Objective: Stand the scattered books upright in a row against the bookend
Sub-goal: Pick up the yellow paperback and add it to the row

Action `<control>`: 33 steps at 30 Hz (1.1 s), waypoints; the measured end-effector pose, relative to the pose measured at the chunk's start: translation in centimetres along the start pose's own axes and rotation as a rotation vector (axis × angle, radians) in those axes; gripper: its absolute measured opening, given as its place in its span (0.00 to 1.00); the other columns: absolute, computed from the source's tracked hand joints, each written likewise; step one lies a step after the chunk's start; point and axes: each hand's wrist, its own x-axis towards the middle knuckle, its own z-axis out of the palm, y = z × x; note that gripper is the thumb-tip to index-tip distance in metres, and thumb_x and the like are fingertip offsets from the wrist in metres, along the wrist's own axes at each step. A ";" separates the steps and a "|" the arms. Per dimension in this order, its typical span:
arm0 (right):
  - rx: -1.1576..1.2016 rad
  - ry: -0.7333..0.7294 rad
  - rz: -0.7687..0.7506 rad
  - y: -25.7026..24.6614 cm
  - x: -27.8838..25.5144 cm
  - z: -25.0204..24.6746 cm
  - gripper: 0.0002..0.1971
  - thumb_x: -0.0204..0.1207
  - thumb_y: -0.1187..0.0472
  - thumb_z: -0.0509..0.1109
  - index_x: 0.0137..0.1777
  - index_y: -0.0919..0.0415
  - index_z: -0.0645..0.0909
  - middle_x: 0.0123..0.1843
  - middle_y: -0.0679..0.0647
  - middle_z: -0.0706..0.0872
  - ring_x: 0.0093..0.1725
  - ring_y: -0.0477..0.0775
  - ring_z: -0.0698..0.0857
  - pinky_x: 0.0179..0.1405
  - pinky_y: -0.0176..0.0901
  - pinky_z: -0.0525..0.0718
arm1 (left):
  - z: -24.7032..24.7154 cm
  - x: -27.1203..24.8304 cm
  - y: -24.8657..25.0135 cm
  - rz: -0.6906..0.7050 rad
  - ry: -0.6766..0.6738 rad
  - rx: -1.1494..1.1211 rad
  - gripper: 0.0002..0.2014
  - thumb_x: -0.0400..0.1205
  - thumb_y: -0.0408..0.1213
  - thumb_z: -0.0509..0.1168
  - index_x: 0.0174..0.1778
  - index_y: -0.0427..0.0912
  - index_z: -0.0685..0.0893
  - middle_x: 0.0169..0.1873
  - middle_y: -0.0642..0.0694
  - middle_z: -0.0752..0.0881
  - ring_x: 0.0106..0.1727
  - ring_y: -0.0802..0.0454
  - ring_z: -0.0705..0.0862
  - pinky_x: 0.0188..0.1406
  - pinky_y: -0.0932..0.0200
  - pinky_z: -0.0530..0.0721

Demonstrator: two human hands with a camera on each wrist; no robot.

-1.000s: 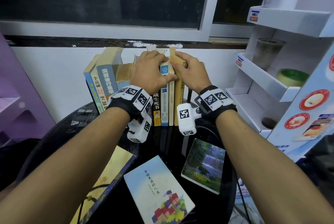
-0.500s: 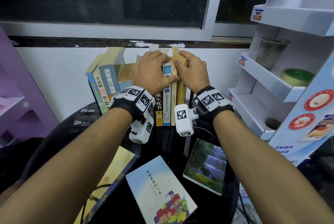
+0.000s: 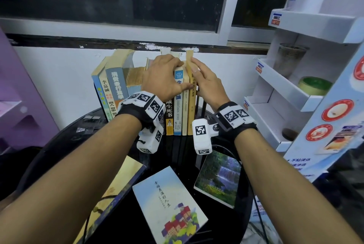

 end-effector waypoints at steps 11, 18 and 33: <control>0.002 -0.066 0.063 -0.5 -0.6 -0.4 0.28 0.78 0.41 0.61 0.78 0.34 0.64 0.72 0.47 0.82 0.66 0.51 0.83 0.65 0.61 0.83 | -0.4 0.4 -0.2 0.036 -0.039 -0.036 0.33 0.68 0.64 0.71 0.64 0.48 0.81 0.61 0.50 0.82 0.67 0.49 0.75 0.63 0.51 0.73; 0.011 -0.054 0.079 -1.3 -1.2 -0.7 0.29 0.82 0.57 0.66 0.81 0.45 0.61 0.73 0.51 0.80 0.61 0.52 0.87 0.60 0.58 0.86 | -1.5 0.0 -0.3 0.063 -0.017 -0.098 0.25 0.71 0.57 0.72 0.59 0.48 0.84 0.58 0.50 0.84 0.62 0.49 0.78 0.62 0.46 0.77; -0.149 -0.123 0.182 -1.1 -8.0 -1.1 0.23 0.81 0.59 0.68 0.75 0.56 0.70 0.68 0.54 0.82 0.62 0.51 0.82 0.54 0.43 0.81 | -4.0 -7.5 0.7 -0.040 -0.041 -0.213 0.11 0.80 0.41 0.66 0.58 0.45 0.83 0.59 0.47 0.81 0.61 0.50 0.77 0.60 0.57 0.72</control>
